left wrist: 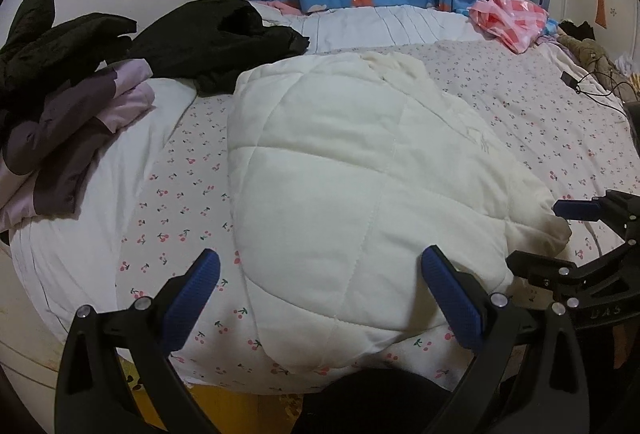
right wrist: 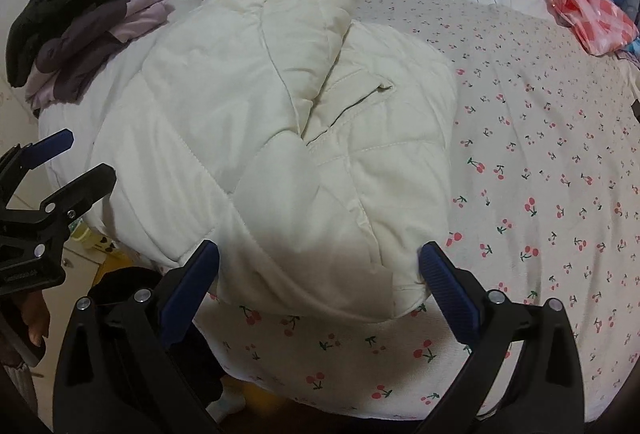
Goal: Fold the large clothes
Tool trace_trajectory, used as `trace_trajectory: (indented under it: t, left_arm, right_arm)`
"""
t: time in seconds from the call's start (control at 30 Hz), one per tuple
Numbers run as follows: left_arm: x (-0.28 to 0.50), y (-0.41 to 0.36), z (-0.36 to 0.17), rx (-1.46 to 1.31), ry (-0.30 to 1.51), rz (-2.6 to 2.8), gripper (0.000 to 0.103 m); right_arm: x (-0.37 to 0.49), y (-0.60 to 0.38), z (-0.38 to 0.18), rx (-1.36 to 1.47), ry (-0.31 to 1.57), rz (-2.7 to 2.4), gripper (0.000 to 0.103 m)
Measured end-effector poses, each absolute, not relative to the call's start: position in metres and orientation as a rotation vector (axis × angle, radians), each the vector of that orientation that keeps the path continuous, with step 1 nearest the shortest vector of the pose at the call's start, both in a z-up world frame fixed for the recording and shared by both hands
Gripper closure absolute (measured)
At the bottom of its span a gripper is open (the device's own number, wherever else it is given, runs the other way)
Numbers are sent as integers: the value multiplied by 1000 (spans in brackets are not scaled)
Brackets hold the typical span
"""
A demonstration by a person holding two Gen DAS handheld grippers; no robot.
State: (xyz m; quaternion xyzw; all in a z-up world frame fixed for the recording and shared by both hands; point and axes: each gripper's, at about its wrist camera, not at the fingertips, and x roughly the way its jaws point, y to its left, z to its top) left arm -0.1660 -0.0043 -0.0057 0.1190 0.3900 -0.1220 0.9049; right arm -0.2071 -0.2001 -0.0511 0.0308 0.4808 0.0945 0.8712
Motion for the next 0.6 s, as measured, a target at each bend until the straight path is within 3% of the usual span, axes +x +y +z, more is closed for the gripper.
trace_trajectory:
  t: [0.17,0.3,0.6]
  left_arm:
    - [-165,-1,-1,233,794,-248,7]
    - [-166,-2,1,226,788,-244,7]
    - [-154,-3,6,224,775,-236,7]
  right_arm:
    - [-212,-202,-27,52,930,183,7]
    - [-205,-193,-42,13,1019,201,7]
    - [-193,-214,9,67,853,178,7]
